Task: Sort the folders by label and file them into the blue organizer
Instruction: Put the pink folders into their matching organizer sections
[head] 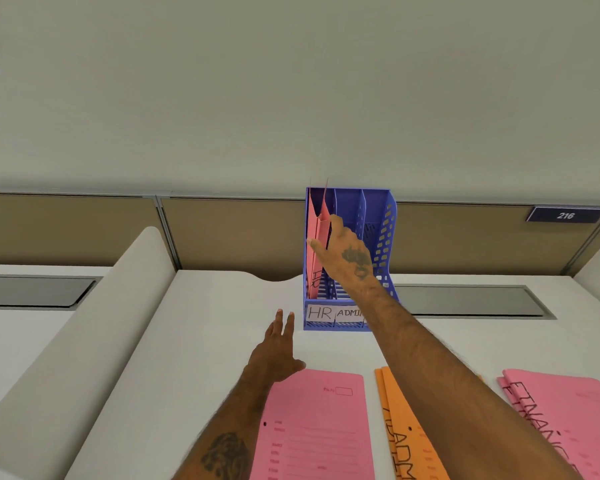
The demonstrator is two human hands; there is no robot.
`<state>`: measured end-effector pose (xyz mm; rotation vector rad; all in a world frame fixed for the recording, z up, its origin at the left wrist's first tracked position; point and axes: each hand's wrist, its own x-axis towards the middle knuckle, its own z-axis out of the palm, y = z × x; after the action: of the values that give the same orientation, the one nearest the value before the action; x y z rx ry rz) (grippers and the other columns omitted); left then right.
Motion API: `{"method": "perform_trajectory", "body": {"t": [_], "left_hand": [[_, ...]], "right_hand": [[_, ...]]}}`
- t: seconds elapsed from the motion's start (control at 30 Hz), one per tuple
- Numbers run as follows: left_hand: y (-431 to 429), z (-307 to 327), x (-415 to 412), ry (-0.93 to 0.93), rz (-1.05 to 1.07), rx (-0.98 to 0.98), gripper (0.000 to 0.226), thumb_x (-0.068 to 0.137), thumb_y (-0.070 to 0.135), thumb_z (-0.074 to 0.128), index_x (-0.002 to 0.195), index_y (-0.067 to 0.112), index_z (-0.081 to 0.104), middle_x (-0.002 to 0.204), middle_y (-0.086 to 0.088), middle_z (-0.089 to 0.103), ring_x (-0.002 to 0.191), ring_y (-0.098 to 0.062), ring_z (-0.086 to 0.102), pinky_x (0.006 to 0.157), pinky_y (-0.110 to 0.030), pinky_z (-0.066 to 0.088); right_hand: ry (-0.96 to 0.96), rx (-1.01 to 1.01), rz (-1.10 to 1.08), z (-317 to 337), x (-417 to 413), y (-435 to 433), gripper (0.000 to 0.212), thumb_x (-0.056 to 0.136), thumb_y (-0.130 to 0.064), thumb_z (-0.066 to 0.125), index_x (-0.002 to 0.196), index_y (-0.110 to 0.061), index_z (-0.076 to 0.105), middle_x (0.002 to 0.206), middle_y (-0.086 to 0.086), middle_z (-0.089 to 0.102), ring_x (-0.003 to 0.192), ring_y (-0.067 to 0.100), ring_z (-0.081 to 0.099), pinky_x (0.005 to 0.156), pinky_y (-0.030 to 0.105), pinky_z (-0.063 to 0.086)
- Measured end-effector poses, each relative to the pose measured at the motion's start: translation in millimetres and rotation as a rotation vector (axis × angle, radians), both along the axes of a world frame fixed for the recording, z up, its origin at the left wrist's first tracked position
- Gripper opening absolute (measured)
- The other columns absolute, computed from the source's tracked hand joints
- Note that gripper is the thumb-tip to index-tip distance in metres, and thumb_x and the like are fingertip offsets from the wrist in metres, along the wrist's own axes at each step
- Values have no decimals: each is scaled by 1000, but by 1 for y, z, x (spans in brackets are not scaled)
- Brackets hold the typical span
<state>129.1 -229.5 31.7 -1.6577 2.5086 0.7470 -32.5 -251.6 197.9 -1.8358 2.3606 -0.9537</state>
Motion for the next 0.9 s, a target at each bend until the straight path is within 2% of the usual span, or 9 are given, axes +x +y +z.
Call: {"method": "perform_trajectory", "body": {"t": [0.2, 0.37, 0.5, 0.63, 0.8, 0.9], "left_hand": [[38, -5, 25, 1, 47, -15, 109, 87, 51, 66, 156, 23, -12, 164, -3, -21, 153, -28, -5, 117, -53, 23], [75, -21, 43, -19, 34, -56, 103, 89, 59, 58, 157, 18, -8, 165, -8, -14, 153, -28, -6, 121, -50, 18], [106, -39, 61, -67, 11, -54, 98, 92, 62, 50, 157, 16, -7, 165, -10, -13, 153, -29, -8, 122, -49, 12], [131, -57, 77, -69, 28, -13, 96, 92, 64, 47, 157, 16, -5, 165, -10, -11, 153, -29, -8, 122, -49, 11], [159, -72, 88, 26, 146, 91, 98, 91, 57, 57, 157, 14, 0, 166, -11, -4, 152, -30, -4, 122, -51, 15], [174, -80, 89, 189, 345, 106, 99, 89, 49, 65, 157, 9, 5, 165, -14, 0, 151, -34, 0, 120, -50, 17]], "right_hand": [[-12, 74, 5, -22, -1, 47, 68, 93, -53, 52, 145, -18, 26, 133, 14, 51, 112, 32, 58, 86, 43, 51], [-26, 198, 38, -58, -3, 94, 70, 94, -51, 51, 148, -15, 27, 145, 13, 43, 127, 31, 47, 99, 45, 47], [-21, 265, 36, -95, -2, 133, 68, 94, -49, 53, 147, -14, 30, 144, 11, 43, 128, 28, 46, 101, 45, 47], [59, 445, 54, -139, 3, 167, 72, 93, -57, 48, 148, -14, 29, 153, 15, 33, 134, 33, 41, 103, 45, 43], [33, 646, 90, -190, 19, 212, 72, 92, -61, 46, 146, -16, 32, 153, 17, 30, 134, 35, 40, 104, 44, 42], [-4, 752, 50, -213, 27, 238, 75, 92, -63, 44, 147, -15, 29, 152, 18, 30, 133, 36, 40, 105, 45, 42]]}}
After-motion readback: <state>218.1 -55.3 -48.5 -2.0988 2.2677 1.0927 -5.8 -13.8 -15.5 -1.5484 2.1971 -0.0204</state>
